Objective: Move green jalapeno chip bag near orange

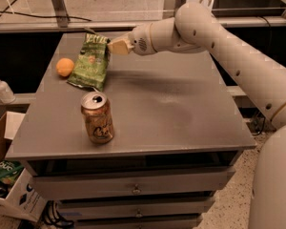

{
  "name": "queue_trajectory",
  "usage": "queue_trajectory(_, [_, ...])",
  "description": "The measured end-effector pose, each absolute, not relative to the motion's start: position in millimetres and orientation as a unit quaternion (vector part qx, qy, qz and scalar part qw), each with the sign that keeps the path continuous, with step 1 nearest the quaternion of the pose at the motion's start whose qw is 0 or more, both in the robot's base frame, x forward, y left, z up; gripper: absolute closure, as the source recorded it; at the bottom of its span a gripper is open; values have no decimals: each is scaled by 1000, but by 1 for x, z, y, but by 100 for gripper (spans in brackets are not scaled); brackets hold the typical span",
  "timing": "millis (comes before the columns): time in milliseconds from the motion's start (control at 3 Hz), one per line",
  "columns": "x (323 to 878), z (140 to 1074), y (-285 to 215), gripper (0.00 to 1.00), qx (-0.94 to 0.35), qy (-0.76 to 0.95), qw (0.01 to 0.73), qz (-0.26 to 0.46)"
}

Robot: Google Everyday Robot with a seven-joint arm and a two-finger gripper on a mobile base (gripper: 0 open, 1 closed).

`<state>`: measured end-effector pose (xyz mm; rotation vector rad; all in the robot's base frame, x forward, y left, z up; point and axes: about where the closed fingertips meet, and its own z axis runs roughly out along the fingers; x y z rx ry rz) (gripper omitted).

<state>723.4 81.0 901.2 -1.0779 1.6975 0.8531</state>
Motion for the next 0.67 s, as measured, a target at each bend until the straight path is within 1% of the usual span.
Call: queue_trajectory(667, [728,894,82,35,-439,701,455,330])
